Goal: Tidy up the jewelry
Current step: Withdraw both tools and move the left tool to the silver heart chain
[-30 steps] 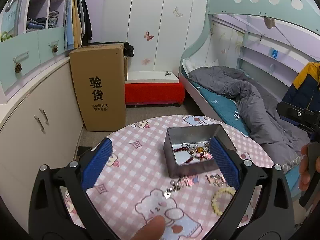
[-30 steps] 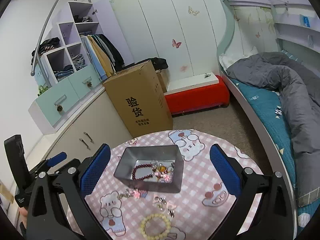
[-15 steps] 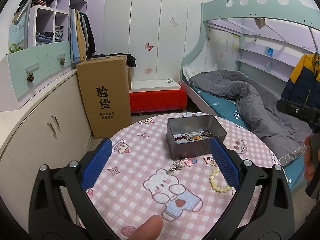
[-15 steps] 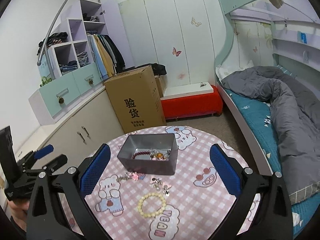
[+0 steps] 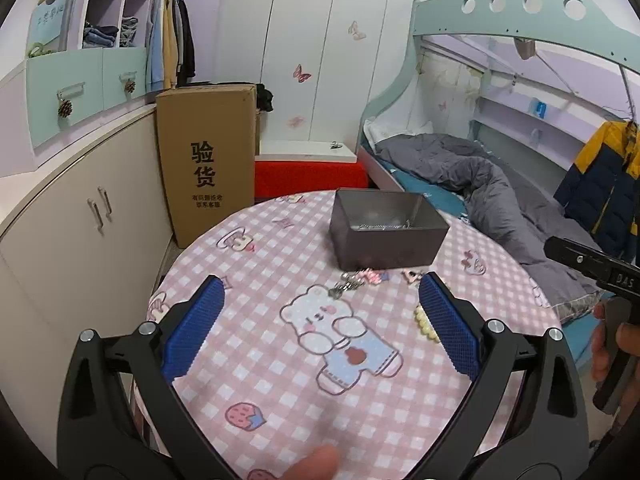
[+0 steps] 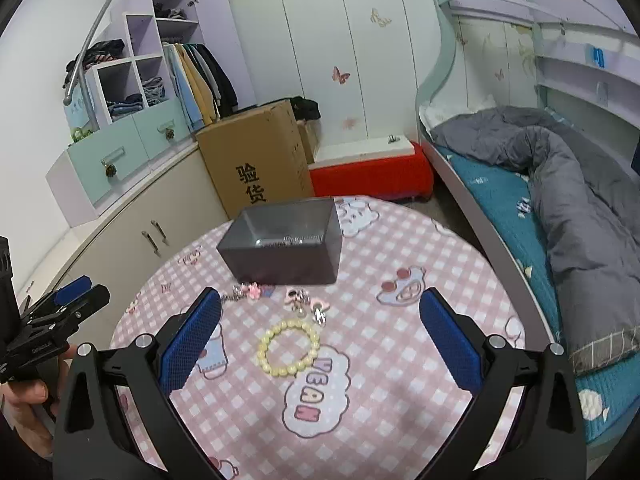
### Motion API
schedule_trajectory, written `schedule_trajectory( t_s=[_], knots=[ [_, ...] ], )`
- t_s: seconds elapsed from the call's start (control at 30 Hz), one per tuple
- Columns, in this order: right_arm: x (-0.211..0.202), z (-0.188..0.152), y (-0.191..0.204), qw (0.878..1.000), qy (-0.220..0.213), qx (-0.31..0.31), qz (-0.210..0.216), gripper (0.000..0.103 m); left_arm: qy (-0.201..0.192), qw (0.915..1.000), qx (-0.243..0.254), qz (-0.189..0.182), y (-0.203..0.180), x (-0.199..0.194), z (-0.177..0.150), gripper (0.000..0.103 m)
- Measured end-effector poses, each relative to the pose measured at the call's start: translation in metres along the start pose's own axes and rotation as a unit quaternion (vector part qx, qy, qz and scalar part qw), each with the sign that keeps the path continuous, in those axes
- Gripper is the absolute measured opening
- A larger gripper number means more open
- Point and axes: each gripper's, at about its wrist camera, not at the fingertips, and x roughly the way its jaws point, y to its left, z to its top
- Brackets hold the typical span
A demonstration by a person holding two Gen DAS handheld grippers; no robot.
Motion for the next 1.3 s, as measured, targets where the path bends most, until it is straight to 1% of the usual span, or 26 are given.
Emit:
schedule_trajectory(
  t_s=[0.17,0.33,0.5,0.63,0.8,0.9,0.93,0.97,1.0,1.03,1.07,1.1,1.13,1.17,1.23,1.3],
  knots=[
    [0.005,-0.01,0.0,1.0,0.012,-0.002,-0.002,0.096,0.015,0.9998,0.014,0.005,-0.001,0.011,-0.01,0.096],
    [0.019,-0.02,0.002,0.999,0.033,-0.009,-0.002,0.096,0.04,0.9986,0.032,0.006,-0.007,0.035,-0.017,0.096],
    [0.036,-0.029,0.001,0.998,0.054,-0.013,0.001,0.096,0.076,0.9949,0.065,0.015,-0.016,0.073,-0.023,0.096],
    [0.048,-0.032,-0.001,0.998,0.065,-0.012,0.003,0.096,0.101,0.9908,0.088,0.02,-0.022,0.108,-0.018,0.096],
    [0.063,-0.034,-0.007,0.997,0.079,-0.013,0.001,0.096,0.129,0.9862,0.098,0.034,-0.024,0.148,-0.009,0.096],
    [0.069,-0.035,-0.009,0.996,0.084,-0.014,0.002,0.096,0.15,0.9837,0.095,0.028,-0.024,0.164,-0.006,0.094],
    [0.071,-0.035,-0.01,0.996,0.086,-0.014,0.002,0.096,0.152,0.9835,0.096,0.023,-0.025,0.168,-0.005,0.09],
    [0.073,-0.035,-0.011,0.996,0.088,-0.013,0.003,0.096,0.156,0.9827,0.099,0.015,-0.028,0.171,-0.004,0.079],
    [0.075,-0.035,-0.011,0.996,0.089,-0.013,0.004,0.096,0.165,0.9809,0.103,0.007,-0.03,0.176,-0.005,0.063],
    [0.076,-0.035,-0.012,0.996,0.089,-0.013,0.004,0.096,0.167,0.981,0.099,-0.006,-0.03,0.176,-0.006,0.058],
    [0.077,-0.035,-0.011,0.996,0.09,-0.012,0.005,0.096,0.166,0.9817,0.092,-0.02,-0.029,0.175,-0.005,0.04],
    [0.078,-0.035,-0.011,0.996,0.091,-0.012,0.006,0.096,0.163,0.9822,0.09,-0.023,-0.029,0.174,-0.005,0.028],
    [0.079,-0.035,-0.011,0.996,0.091,-0.012,0.007,0.096,0.163,0.9823,0.087,-0.029,-0.028,0.173,-0.005,0.023],
    [0.079,-0.035,-0.011,0.996,0.092,-0.013,0.008,0.096,0.163,0.9824,0.083,-0.036,-0.026,0.172,-0.006,0.014],
    [0.081,-0.035,-0.01,0.995,0.093,-0.016,0.009,0.096,0.163,0.9828,0.074,-0.046,-0.023,0.166,-0.008,0.007],
    [0.083,-0.033,-0.009,0.995,0.093,-0.019,0.009,0.096,0.161,0.9834,0.06,-0.057,-0.017,0.159,-0.011,0.005]
  ],
)
